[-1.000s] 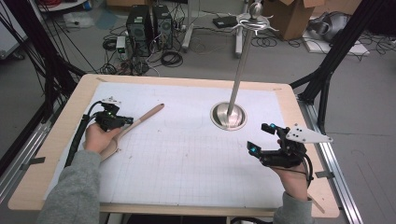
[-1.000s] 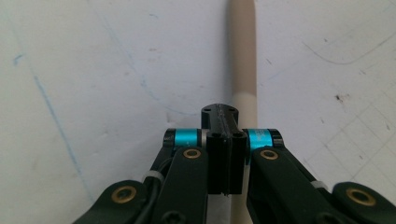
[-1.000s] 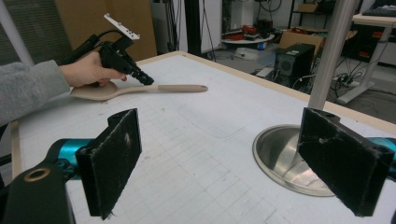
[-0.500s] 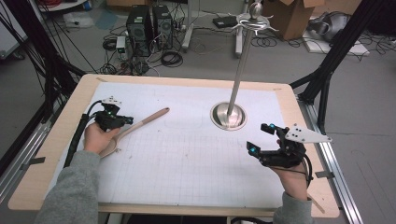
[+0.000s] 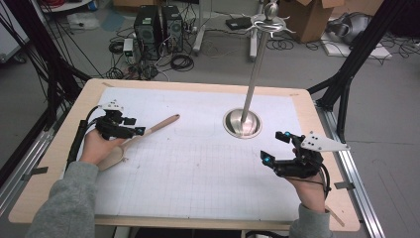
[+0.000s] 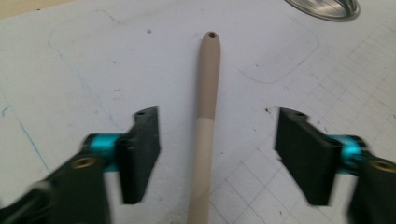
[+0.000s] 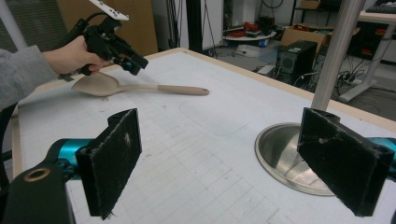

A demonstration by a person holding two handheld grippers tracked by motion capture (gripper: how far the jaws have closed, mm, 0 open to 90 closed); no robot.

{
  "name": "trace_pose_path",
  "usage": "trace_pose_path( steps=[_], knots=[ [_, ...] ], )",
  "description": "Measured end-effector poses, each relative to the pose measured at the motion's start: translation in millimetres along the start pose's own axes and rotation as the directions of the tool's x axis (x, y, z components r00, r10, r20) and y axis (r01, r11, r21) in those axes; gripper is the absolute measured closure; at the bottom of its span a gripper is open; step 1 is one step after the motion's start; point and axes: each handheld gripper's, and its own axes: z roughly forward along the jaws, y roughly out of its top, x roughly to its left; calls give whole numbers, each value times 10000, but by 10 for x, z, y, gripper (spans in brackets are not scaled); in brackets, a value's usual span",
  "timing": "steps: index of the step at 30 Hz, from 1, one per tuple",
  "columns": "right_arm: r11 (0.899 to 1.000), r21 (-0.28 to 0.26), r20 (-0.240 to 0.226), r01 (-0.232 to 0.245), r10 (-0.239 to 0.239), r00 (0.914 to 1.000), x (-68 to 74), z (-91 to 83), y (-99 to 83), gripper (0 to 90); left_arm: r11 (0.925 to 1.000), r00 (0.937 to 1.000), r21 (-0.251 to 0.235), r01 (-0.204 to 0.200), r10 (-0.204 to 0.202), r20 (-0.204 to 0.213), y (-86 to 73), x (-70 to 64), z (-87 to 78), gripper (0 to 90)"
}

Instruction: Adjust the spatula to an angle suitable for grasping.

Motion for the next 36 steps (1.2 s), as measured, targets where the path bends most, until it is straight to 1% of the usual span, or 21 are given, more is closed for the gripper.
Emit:
trace_pose_path(
  steps=[1,3,4,5,7,9,10,13,17,21,22,25,26,28,34,36],
  knots=[
    [10000,28,-33,-35,35,10000,3,3,0,129,9999,10000,119,1,-1,-28,-1,5,0,162],
    [10000,57,-2,-15,15,10000,3,10,-2,129,9986,9994,404,346,-349,52,-3,27,-2,51],
    [10000,57,-2,-15,15,10000,3,10,-2,129,9982,9992,447,390,-390,-18,-6,31,-6,31],
    [9999,100,-17,-62,62,10000,6,16,-5,129,9982,9994,509,319,-314,-110,-7,38,-23,31],
    [9999,117,-36,-27,27,10000,4,24,-7,129,9982,9993,492,348,-343,-122,-5,51,-50,17],
    [9999,142,-26,-22,22,10000,5,31,-8,129,9989,9995,402,254,-246,-203,-3,56,-74,17],
    [9999,169,-16,-16,16,10000,6,32,-8,129,9989,9994,381,284,-277,-196,-2,58,-82,18],
    [9999,156,-38,-27,28,10000,4,35,-8,129,9985,9995,501,204,-190,-267,-3,62,-90,18],
    [9999,142,-51,-28,29,10000,2,36,-9,129,9972,9994,736,138,-114,-332,-12,67,-57,18],
    [9999,153,-44,-37,38,10000,-1,29,-9,129,9965,9992,820,141,-111,-372,-19,60,-32,18],
    [9999,121,-32,-54,54,10000,-3,25,-9,129,9958,9993,907,80,-46,-377,-21,57,-22,18],
    [9999,127,-23,-54,54,10000,-5,26,-10,129,9957,9994,926,84,-52,-346,-22,49,-13,18],
    [9999,139,-35,-72,72,10000,-3,26,-10,129,9954,9995,962,-1,32,-319,-20,39,-6,22],
    [9998,158,-45,-79,80,10000,1,26,-9,129,9950,9995,996,-21,53,-324,-20,32,1,23],
    [9999,135,-35,-72,73,10000,1,24,-11,129,9946,9996,1042,-14,45,-286,-27,38,15,23],
    [9998,155,-41,-91,92,9999,6,20,-11,129,9938,9995,1110,-31,65,-307,-30,41,19,36]
  ],
)
